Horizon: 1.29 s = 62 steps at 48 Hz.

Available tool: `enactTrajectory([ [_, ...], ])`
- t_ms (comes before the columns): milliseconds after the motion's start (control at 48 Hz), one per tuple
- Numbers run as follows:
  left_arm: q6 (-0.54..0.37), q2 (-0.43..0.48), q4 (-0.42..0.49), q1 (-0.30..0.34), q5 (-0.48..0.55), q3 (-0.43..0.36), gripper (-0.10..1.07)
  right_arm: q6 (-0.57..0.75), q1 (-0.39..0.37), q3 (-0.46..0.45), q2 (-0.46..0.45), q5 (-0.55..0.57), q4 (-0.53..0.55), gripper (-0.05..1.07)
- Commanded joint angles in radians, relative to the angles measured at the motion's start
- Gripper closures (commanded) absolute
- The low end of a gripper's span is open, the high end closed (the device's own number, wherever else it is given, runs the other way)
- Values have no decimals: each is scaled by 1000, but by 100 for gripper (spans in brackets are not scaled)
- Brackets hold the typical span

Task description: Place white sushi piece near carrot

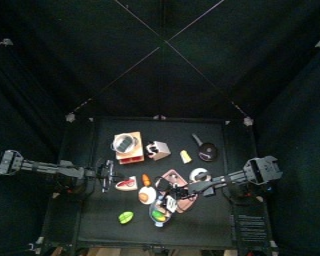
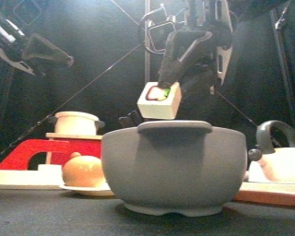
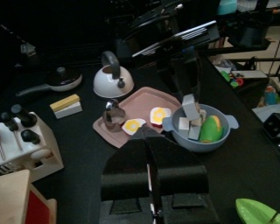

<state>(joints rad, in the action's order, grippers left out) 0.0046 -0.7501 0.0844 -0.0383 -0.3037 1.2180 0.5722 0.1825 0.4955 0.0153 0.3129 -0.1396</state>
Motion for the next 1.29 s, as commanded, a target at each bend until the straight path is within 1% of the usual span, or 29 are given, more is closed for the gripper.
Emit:
enactTrajectory([
  [0,2,2,0,2,-8,-14,100,0,-2,-9,-44,-9,-3,44],
  [83,2,2,3,2,-9,-14,100,-2,-2,-9,-58,-11,2,44],
  [167,2,2,2,3,-8,-14,100,-2,-17,-8,-72,-11,12,44],
  [333,2,0,3,9,-8,-14,100,-2,-101,-5,-71,-11,61,44],
  [521,2,0,3,9,-8,-14,100,-2,-206,-15,-28,-12,127,43],
  [646,2,0,2,9,-8,-12,100,-2,-252,-20,5,-12,172,43],
  [750,2,0,0,11,-8,-11,100,0,-261,-41,37,-5,209,43],
  [854,2,0,0,11,-8,-9,100,0,-261,-95,72,28,261,43],
  [1021,0,0,-2,9,-8,-9,100,0,-253,-198,132,164,354,43],
  [1104,0,0,-2,9,-8,-9,100,0,-247,-249,178,242,402,43],
  [1208,0,0,-2,9,-8,-9,100,0,-239,-291,216,299,442,42],
  [1271,2,0,-2,9,-8,-9,100,0,-239,-304,232,308,453,42],
])
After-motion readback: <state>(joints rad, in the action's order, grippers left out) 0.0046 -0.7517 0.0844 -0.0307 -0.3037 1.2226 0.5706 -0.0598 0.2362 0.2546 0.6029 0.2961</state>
